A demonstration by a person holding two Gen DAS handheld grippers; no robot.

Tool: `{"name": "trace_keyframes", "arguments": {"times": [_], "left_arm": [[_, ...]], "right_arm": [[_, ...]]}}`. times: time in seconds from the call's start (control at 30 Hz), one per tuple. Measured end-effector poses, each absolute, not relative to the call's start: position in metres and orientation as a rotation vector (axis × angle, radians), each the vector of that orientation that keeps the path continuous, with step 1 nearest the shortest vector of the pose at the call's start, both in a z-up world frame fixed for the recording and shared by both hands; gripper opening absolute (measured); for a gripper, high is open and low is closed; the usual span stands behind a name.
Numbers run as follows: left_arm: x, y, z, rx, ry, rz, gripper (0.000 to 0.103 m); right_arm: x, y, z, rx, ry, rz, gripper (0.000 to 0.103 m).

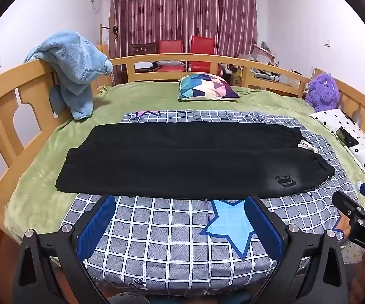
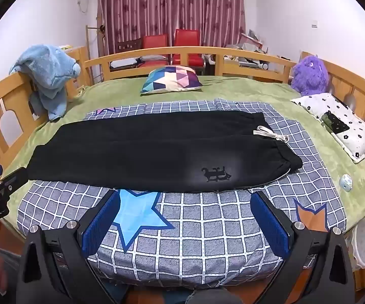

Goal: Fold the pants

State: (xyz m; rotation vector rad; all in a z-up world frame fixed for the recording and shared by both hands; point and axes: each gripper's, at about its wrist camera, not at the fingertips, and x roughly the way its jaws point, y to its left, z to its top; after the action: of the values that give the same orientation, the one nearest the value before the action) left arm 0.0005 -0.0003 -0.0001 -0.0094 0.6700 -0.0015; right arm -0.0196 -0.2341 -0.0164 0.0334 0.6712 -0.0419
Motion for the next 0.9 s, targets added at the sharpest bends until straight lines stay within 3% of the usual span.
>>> {"name": "trace_keyframes", "arguments": {"times": [0.9], "left_arm": [[-0.005, 0.003, 0.003, -0.036, 0.642, -0.015, 0.103]], "right_arm": [[-0.02, -0.235, -0.016, 0.048, 0.674, -0.046, 0.101]]}}
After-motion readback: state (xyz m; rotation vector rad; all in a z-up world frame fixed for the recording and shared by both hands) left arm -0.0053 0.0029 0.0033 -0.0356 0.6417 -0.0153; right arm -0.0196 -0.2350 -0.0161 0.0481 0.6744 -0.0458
